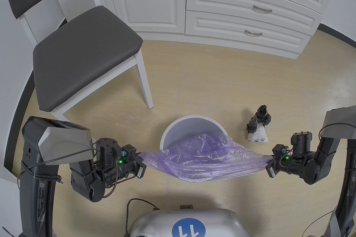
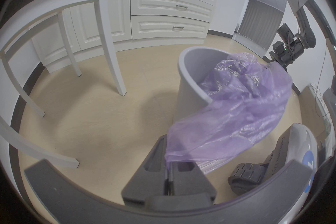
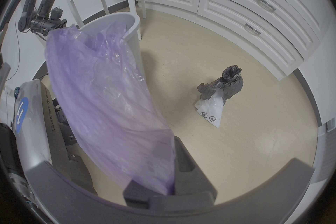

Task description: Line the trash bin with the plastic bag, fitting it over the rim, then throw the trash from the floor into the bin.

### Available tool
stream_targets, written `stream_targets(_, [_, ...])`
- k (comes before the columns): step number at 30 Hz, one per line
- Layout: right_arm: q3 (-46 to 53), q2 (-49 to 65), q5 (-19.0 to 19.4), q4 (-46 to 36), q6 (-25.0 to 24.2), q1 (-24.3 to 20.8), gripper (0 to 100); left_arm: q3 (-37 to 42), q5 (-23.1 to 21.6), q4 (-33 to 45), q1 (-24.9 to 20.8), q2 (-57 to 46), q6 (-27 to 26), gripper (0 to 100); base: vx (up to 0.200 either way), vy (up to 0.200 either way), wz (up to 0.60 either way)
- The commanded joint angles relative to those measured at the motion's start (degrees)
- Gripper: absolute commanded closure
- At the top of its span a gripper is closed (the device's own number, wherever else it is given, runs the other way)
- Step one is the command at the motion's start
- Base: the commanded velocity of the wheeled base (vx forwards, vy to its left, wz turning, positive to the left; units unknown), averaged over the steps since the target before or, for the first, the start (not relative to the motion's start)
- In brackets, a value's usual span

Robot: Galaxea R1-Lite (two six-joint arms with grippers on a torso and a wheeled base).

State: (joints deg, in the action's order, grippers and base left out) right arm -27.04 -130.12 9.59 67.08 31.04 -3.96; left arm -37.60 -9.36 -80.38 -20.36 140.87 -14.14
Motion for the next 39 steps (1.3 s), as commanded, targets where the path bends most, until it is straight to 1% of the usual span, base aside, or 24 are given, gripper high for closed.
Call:
stream_targets(1, [-0.65,-1.01,0.07,-0.02,-0.1,0.45,100,-0.37,-0.31,0.14,1.02,0.54,-0.01,100,0.0,0.0,0.0])
stream_targets(14, [-0.03,-0.92,0.25,-0.11,0.08,0.8,100,0.33,-0.83,-0.21,1.55,0.54,-0.1,100,0.0,0.0,0.0])
stream_targets(15, [0.06,-0.92,0.34,-0.11,0.25,0.8,0,0.33,-0.83,-0.21,1.55,0.54,-0.1,100,0.0,0.0,0.0])
stream_targets(20, [1.29,0.13,1.04,-0.11,0.43,0.71,0,0.33,-0.83,-0.21,1.55,0.54,-0.1,100,0.0,0.0,0.0])
stream_targets(24, [2.25,0.66,4.64,-0.11,1.57,1.59,0,0.33,-0.83,-0.21,1.46,0.54,-0.1,100,0.0,0.0,0.0])
stream_targets(25, [2.34,0.48,6.84,-0.02,2.62,2.56,0,0.33,-0.83,-0.21,1.46,0.54,-0.1,100,0.0,0.0,0.0])
stream_targets(26, [2.43,0.4,9.83,-0.02,3.5,3.7,0,0.33,-0.83,-0.21,1.46,0.54,-0.1,100,0.0,0.0,0.0])
stream_targets(28, [2.34,0.04,16.95,-0.11,4.65,5.98,0,0.33,-0.83,-0.21,1.46,0.54,-0.01,100,0.0,0.0,0.0])
stream_targets(29, [2.25,-0.22,21.34,-0.11,4.73,7.57,0,0.33,-0.83,-0.21,1.46,0.54,-0.01,100,0.0,0.0,0.0])
stream_targets(31, [1.64,-0.92,26.44,-0.11,4.73,9.85,0,0.24,-0.83,-0.04,1.46,0.54,-0.01,100,0.0,0.0,0.0])
stream_targets(33, [0.41,-2.07,30.75,-0.29,4.65,12.31,0,0.15,-0.83,0.05,1.37,0.63,-0.01,100,0.0,0.0,0.0])
stream_targets(34, [-0.03,-2.5,31.89,-0.38,4.65,12.93,0,0.07,-0.83,0.05,1.37,0.63,0.08,100,0.0,0.0,0.0])
stream_targets(35, [-1.09,-3.65,34.44,-0.46,4.21,14.25,0,-0.02,-0.75,0.05,1.37,0.63,0.08,100,0.0,0.0,0.0])
stream_targets(36, [-1.88,-4.35,36.2,-0.55,3.86,15.04,0,-0.11,-0.75,0.05,1.37,0.81,0.08,100,0.0,0.0,0.0])
stream_targets(37, [-2.32,-4.79,37.08,-0.55,3.68,15.39,0,-0.11,-0.75,0.05,1.37,0.81,0.08,100,0.0,0.0,0.0])
stream_targets(38, [-3.64,-6.11,40.42,-0.55,2.36,16.79,0,-0.2,-0.75,0.05,1.37,0.89,0.08,100,0.0,0.0,0.0])
stream_targets(39, [-4.25,-6.64,42.26,-0.55,1.22,17.41,0,-0.2,-0.75,0.05,1.37,0.89,0.08,100,0.0,0.0,0.0])
